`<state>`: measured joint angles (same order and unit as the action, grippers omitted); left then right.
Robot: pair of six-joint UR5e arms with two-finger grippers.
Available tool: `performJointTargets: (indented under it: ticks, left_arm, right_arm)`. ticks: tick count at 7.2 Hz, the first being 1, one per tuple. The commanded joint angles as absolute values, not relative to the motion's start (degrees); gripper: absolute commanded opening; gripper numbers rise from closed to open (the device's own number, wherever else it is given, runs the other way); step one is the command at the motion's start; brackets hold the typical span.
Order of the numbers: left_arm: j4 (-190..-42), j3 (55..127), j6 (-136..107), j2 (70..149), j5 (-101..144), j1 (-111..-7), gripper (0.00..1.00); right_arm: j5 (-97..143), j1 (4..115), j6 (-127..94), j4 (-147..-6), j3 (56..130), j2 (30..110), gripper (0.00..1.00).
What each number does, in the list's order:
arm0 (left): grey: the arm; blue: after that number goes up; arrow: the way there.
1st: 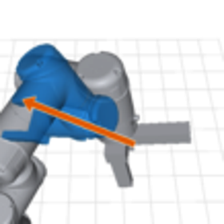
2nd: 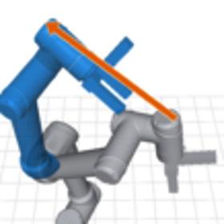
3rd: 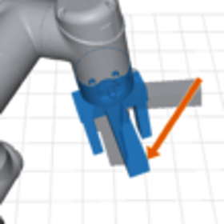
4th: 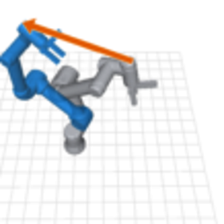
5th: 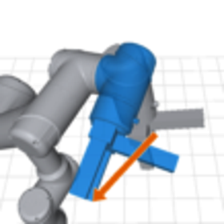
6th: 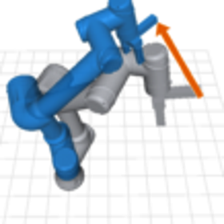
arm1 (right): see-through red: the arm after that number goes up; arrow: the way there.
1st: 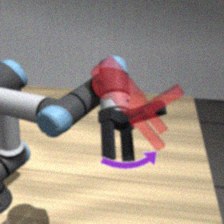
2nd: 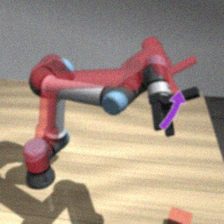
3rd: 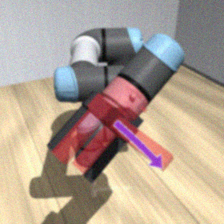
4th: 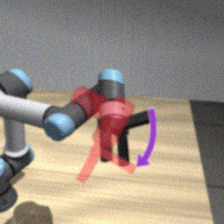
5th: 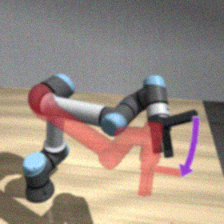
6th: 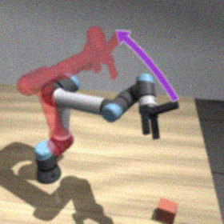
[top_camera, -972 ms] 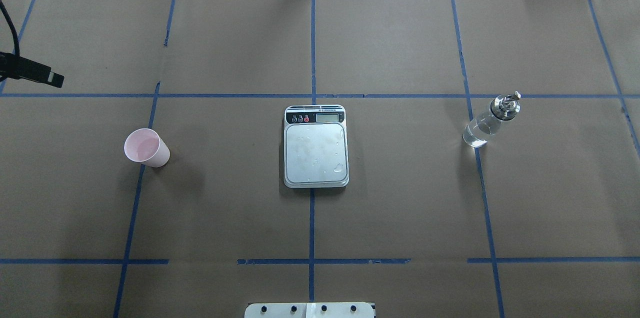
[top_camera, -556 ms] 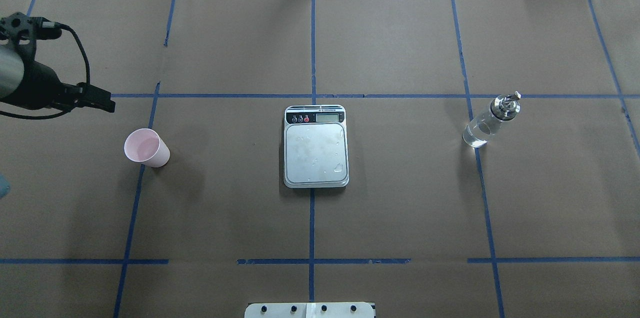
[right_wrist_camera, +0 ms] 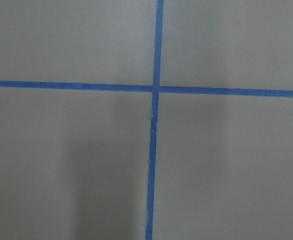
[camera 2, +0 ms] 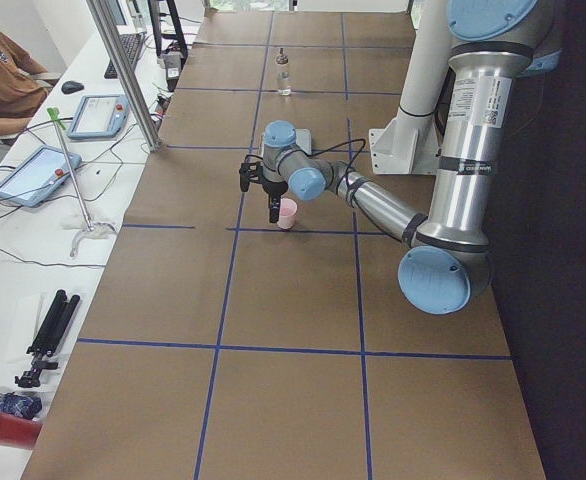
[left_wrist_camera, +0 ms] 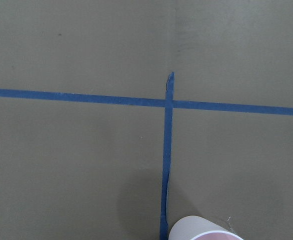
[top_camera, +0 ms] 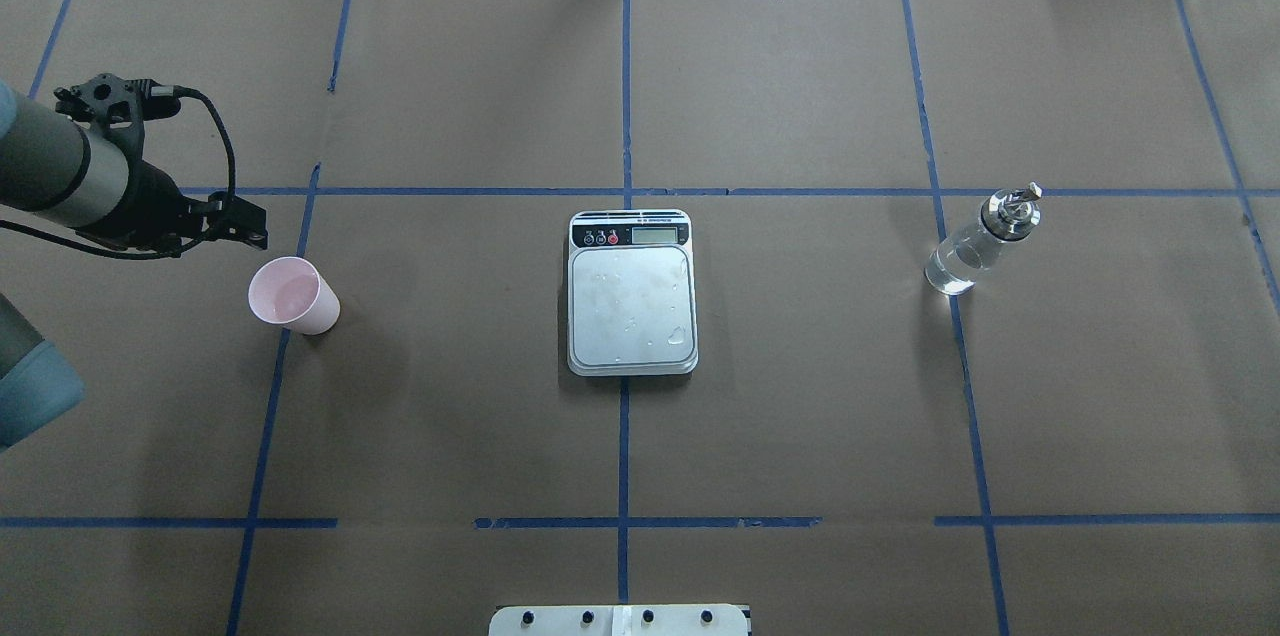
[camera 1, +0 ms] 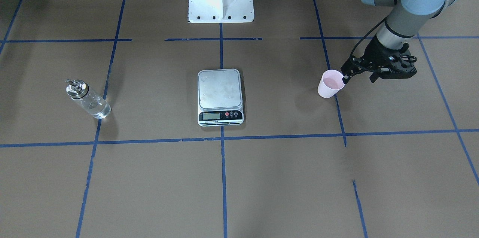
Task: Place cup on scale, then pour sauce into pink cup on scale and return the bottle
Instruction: 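Move the left gripper down over the pink paper cup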
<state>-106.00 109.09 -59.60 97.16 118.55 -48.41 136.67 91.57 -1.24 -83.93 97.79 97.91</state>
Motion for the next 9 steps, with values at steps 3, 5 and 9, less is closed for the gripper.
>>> performJointTargets:
  ticks: [3, 5, 9]
  left_arm:
    - [-105.8, 108.2, -60.0, 97.3, 118.1, -45.1, 1.00]
    - [-106.0, 106.3, -60.0, 98.4, 118.1, -44.7, 1.00]
    - [-106.1, 105.6, -59.5, 98.3, 118.1, -44.4, 0.97]
  right_arm:
    - [136.7, 91.5, -1.2, -83.9, 97.9, 97.6, 1.00]
    - [136.7, 91.5, -1.3, -83.9, 98.0, 97.6, 1.00]
    - [136.7, 91.5, -1.3, -84.0, 97.8, 97.7, 1.00]
